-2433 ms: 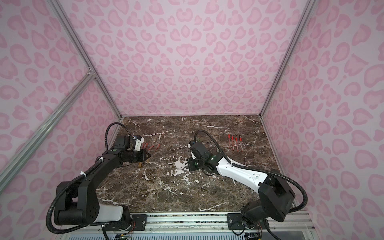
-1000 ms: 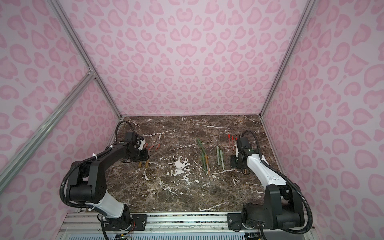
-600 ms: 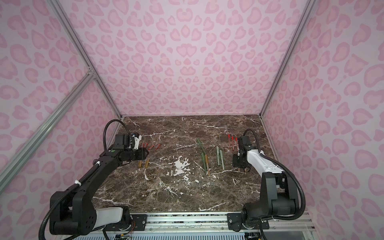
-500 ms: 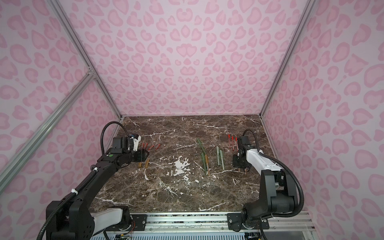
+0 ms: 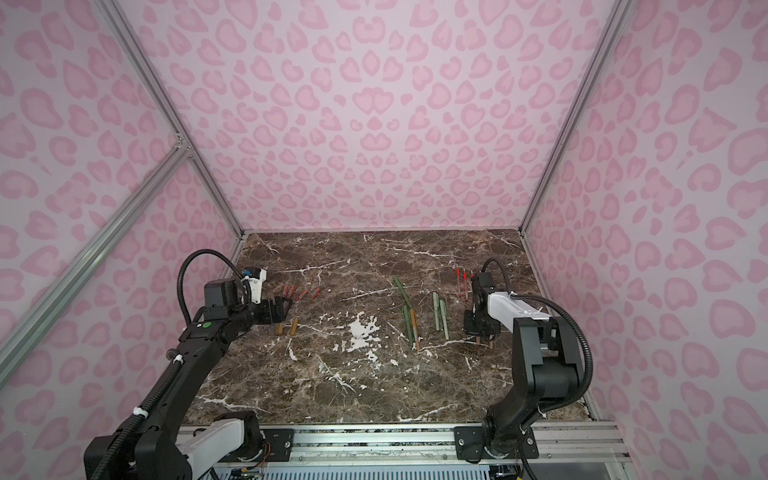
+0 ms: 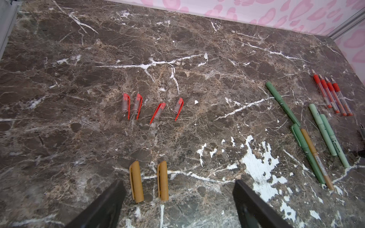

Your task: Open the pen caps

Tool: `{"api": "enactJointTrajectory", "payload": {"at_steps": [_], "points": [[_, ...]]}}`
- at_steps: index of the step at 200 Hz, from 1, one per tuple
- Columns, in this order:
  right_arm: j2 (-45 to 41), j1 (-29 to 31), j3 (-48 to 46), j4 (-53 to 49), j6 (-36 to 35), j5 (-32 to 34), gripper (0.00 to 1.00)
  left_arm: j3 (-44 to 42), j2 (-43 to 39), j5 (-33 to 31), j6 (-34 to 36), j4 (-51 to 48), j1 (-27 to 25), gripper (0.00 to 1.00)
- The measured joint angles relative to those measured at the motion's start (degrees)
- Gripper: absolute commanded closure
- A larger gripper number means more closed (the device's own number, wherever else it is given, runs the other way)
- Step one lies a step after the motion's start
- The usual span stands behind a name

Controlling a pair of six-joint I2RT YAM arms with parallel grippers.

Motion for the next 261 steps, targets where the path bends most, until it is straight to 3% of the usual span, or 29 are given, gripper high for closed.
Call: {"api": "enactJointTrajectory", "payload": {"at_steps": [124,170,219,261], "points": [[-0.07,0.24,0.35,-0.02,-0.24,0.59,0.70,1.60,0.33,0.04,-1.11,0.09,1.51,0.11],[-5.14,1.16,1.57,-1.27,-0.17,0.02,0.61,1.57,0.33,0.07,-1.49,0.02,1.97,0.09],[-12.72,8.87,2.05,-3.37,2.64,-0.09,0.59,1.60,0.39,0.22,-1.62,0.00,2.27,0.08],[-10.64,18.69,4.17,-2.47,6.27,-1.62,0.61,1.66,0.87,0.50,-2.23,-0.11,2.36,0.08]]}}
